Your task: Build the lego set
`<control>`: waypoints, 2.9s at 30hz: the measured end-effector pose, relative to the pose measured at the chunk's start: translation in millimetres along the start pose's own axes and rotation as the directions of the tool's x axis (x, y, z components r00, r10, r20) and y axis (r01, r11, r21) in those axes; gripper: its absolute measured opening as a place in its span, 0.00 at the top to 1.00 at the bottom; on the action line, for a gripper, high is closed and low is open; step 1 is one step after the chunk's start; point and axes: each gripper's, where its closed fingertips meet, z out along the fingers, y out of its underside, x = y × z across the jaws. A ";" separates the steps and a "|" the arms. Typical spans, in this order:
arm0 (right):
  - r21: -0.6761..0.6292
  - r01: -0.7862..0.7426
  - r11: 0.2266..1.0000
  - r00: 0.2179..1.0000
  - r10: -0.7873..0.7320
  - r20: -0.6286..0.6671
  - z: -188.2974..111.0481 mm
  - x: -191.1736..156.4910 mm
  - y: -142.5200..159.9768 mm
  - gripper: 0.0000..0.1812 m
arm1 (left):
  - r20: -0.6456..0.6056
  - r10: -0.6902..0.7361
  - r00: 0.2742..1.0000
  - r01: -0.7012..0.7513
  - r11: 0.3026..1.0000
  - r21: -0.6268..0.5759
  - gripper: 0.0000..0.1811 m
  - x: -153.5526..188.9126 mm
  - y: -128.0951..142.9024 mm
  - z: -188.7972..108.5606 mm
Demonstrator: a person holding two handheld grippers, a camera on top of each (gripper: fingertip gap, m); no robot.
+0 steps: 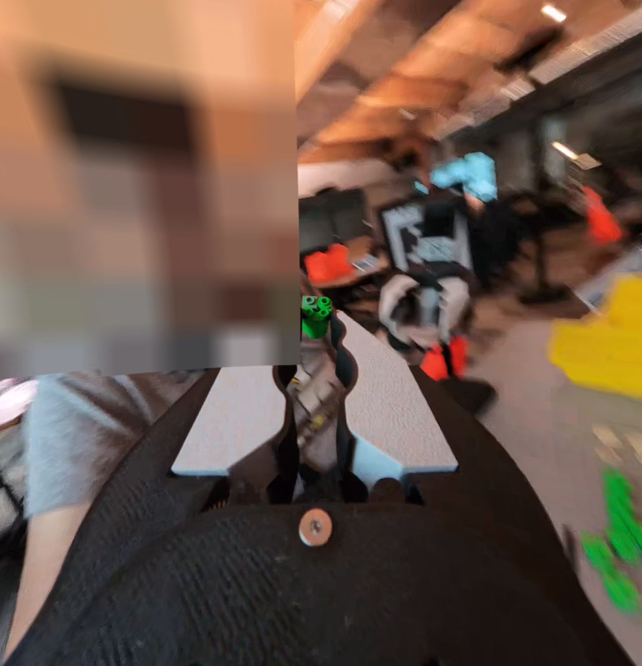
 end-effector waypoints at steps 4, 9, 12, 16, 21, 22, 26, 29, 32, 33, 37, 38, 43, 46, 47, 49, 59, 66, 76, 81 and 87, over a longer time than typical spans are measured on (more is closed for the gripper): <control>-0.273 -0.234 0.933 0.812 0.033 -0.583 -51.2 64.7 43.6 0.91 | 0.122 0.061 0.991 -0.055 0.997 -0.057 0.75 -14.7 3.4 -21.3; -0.210 -0.289 0.934 0.742 0.079 -0.666 -84.4 64.3 43.6 0.92 | 0.270 0.141 0.953 -0.126 0.989 -0.072 0.76 -26.2 -6.1 -60.2; -0.167 -0.328 0.930 0.726 0.135 -0.675 -97.6 66.9 48.4 0.92 | 0.319 0.164 0.933 -0.148 0.986 -0.075 0.76 -28.9 -11.7 -76.9; -0.097 -0.356 0.929 0.734 0.214 -0.645 -107.2 70.0 52.4 0.92 | 0.408 0.210 0.888 -0.189 0.978 -0.093 0.76 -33.5 -22.0 -96.1; 0.016 -0.408 0.913 0.738 0.340 -0.583 -110.6 76.2 50.3 0.92 | 0.457 0.283 0.843 -0.257 0.959 -0.120 0.75 -30.8 -33.3 -100.5; 0.015 -0.412 0.911 0.739 0.343 -0.579 -110.3 76.6 51.5 0.92 | 0.460 0.294 0.838 -0.262 0.956 -0.135 0.75 -31.4 -32.4 -99.0; 0.000 -0.422 0.906 0.736 0.343 -0.583 -109.0 78.5 56.1 0.92 | 0.473 0.332 0.816 -0.269 0.943 -0.198 0.74 -36.5 -24.4 -92.4; -0.006 -0.426 0.905 0.736 0.342 -0.584 -108.1 79.6 57.7 0.92 | 0.477 0.350 0.806 -0.273 0.936 -0.224 0.72 -37.5 -21.1 -89.8; -0.010 -0.430 0.903 0.738 0.346 -0.579 -106.9 79.7 59.0 0.92 | 0.481 0.354 0.802 -0.278 0.934 -0.223 0.72 -36.9 -20.8 -90.6; -0.011 -0.432 0.902 0.738 0.346 -0.579 -106.7 80.0 59.4 0.92 | 0.483 0.351 0.802 -0.275 0.935 -0.221 0.72 -37.2 -20.6 -91.5; -0.015 -0.434 0.901 0.740 0.347 -0.576 -104.6 81.4 60.3 0.92 | 0.492 0.337 0.803 -0.262 0.941 -0.216 0.72 -40.0 -18.9 -95.5; -0.018 -0.436 0.900 0.740 0.347 -0.576 -103.7 81.9 61.0 0.92 | 0.495 0.337 0.801 -0.262 0.941 -0.217 0.72 -40.9 -18.5 -96.6; -0.060 -0.449 0.891 0.738 0.332 -0.587 -96.6 90.2 71.6 0.92 | 0.507 0.334 0.795 -0.258 0.942 -0.216 0.72 -45.6 -16.3 -100.8; -0.164 -0.450 0.878 0.753 0.275 -0.598 -85.1 102.2 93.3 0.92 | 0.510 0.324 0.797 -0.249 0.945 -0.212 0.72 -48.6 -14.0 -101.7; -0.208 -0.441 0.873 0.762 0.242 -0.601 -80.3 107.4 102.0 0.92 | 0.509 0.321 0.799 -0.248 0.946 -0.208 0.71 -49.3 -13.2 -101.9; -0.282 -0.405 0.870 0.778 0.166 -0.605 -71.5 120.2 115.9 0.92 | 0.507 0.311 0.804 -0.243 0.950 -0.198 0.72 -51.2 -10.6 -101.8; -0.464 -0.113 0.878 0.902 -0.105 -0.418 2.1 146.5 156.5 0.92 | 0.494 0.252 0.832 -0.197 0.967 -0.160 0.72 -63.7 10.5 -111.1; -0.584 0.101 0.805 0.882 -0.344 -0.323 52.4 177.2 174.7 0.92 | 0.496 0.222 0.840 -0.188 0.975 -0.117 0.72 -72.3 15.8 -120.9; -0.671 0.077 0.737 0.894 -0.350 -0.281 54.7 203.2 198.8 0.92 | 0.485 0.195 0.852 -0.183 0.980 -0.072 0.73 -76.2 19.4 -136.5; -0.726 0.068 0.684 0.905 -0.348 -0.243 50.1 199.5 214.6 0.92 | 0.473 0.178 0.863 -0.173 0.983 -0.054 0.73 -79.2 22.5 -139.1; -0.729 0.074 0.680 0.907 -0.351 -0.234 48.2 198.1 215.8 0.92 | 0.463 0.171 0.869 -0.164 0.985 -0.057 0.73 -82.9 25.1 -138.1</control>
